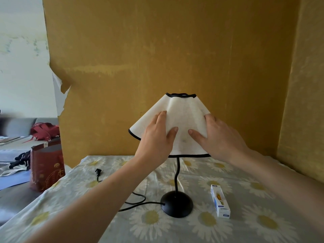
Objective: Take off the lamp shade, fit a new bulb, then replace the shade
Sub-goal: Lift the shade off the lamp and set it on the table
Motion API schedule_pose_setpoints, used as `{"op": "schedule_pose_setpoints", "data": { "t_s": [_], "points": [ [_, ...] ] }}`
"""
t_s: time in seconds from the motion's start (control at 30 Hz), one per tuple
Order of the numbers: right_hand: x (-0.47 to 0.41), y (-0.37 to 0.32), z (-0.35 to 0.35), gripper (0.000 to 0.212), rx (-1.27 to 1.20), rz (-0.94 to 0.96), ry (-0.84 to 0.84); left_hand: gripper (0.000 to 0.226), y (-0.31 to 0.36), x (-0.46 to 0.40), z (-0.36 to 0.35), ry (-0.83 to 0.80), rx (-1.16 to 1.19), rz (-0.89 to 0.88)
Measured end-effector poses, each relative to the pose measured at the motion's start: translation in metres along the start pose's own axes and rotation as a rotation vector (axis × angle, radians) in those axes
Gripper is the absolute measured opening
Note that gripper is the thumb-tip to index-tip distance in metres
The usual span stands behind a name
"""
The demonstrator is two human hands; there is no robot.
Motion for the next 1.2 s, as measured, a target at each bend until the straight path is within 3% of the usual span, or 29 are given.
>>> {"op": "schedule_pose_setpoints", "data": {
  "t_s": [1.2],
  "points": [
    [-0.004,0.027,0.057,0.062,0.047,0.020,0.424,0.063,0.055,-0.039,0.008,0.184,-0.068,-0.321]
  ]
}}
Point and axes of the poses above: each hand's wrist, its own x-axis away from the middle knuckle, its own z-axis out of the back of the hand, y = z × x, the point moved 1 cm from there along -x, towards the middle knuckle, and after that the axes turned 5 degrees about x, right-handed, at the moved point
